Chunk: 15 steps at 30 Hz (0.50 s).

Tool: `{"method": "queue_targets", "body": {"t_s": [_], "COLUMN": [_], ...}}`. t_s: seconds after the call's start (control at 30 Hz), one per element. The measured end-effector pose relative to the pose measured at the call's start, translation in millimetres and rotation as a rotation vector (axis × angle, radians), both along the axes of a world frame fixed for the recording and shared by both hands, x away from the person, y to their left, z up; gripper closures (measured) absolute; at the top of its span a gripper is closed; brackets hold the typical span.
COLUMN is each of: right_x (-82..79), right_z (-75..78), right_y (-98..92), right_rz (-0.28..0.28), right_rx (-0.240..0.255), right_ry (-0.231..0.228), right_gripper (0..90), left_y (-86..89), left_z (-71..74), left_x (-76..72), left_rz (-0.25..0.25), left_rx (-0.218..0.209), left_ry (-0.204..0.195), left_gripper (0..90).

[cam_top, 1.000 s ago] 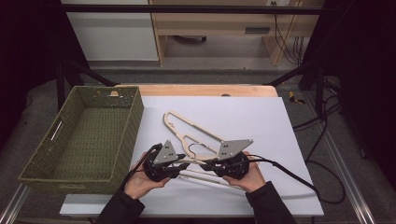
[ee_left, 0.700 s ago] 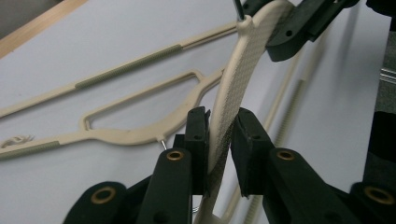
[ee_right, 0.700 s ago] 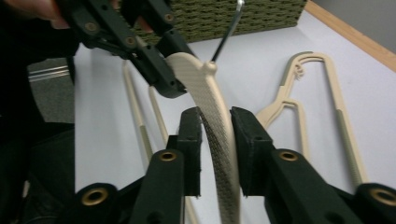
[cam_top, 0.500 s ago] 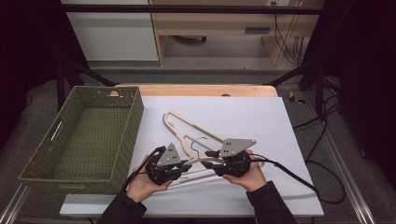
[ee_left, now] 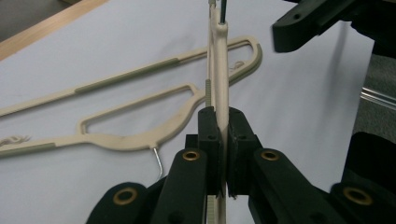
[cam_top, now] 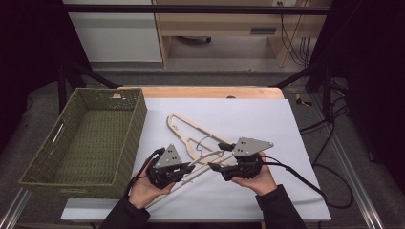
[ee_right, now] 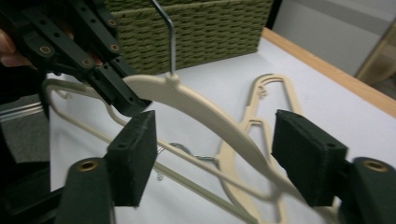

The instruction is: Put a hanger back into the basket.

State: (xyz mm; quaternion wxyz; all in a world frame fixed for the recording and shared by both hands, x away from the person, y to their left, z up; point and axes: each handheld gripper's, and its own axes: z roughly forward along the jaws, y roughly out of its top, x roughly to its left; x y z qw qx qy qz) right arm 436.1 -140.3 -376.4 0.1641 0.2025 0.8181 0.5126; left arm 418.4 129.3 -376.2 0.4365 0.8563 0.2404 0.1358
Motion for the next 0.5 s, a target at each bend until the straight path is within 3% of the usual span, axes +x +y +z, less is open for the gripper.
{"method": "queue_targets", "body": {"t_s": [0.1,0.3,0.5], "right_x": [1.2,3.6,2.9], "right_z": [2.0,0.8,-0.4], "right_y": [-11.0,-24.6,-35.8], "right_rz": [-0.059,-0.112,-0.163], "right_rx": [0.023,0.061,0.085], "right_ry": [0.012,0.04,0.046], "right_gripper": [19.9,15.7,12.2], "left_y": [4.5,15.9,27.8], "left_z": [3.0,12.4,28.6], "left_x": [0.7,1.9,-0.7], "left_rz": [0.035,0.082,0.122], "left_rx": [-0.001,-0.039,-0.064], "left_ry": [-0.014,-0.007,-0.041], "left_gripper": [86.2,86.3,86.3]}}
